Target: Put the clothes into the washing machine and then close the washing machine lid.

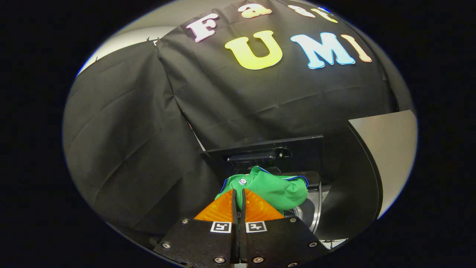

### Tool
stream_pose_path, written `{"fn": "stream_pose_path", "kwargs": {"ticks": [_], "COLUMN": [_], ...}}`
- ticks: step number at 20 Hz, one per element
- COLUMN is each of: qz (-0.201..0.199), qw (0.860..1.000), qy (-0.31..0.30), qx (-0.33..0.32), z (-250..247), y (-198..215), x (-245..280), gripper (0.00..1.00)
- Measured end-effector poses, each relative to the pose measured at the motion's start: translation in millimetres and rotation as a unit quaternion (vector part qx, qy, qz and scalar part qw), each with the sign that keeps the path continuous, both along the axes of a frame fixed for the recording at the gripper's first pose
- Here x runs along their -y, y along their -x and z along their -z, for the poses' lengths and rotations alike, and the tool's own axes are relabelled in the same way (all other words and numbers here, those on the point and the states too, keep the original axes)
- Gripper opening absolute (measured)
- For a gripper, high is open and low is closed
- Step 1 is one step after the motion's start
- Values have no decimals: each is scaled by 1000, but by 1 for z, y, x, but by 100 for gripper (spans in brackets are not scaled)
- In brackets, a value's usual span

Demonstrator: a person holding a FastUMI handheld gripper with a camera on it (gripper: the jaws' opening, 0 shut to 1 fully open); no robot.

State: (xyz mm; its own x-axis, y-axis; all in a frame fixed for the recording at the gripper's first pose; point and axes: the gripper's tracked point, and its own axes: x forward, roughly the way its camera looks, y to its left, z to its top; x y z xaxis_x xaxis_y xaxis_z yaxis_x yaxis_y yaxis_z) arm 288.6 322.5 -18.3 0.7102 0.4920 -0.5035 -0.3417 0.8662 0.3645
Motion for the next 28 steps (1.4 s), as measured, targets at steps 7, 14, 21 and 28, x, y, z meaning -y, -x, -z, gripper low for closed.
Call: {"fn": "stream_pose_path", "kwargs": {"ticks": [7, 14, 21, 28], "qz": [5, -8, 16, 30], "qw": [999, 996, 995, 994], "qy": [43, 78, 98, 103], "qx": [-13, -45, -32, 37], "z": [61, 115, 118, 84], "y": [-9, -2, -3, -15], "x": [-15, -23, -16, -17], "gripper": [0, 10, 96, 96]}}
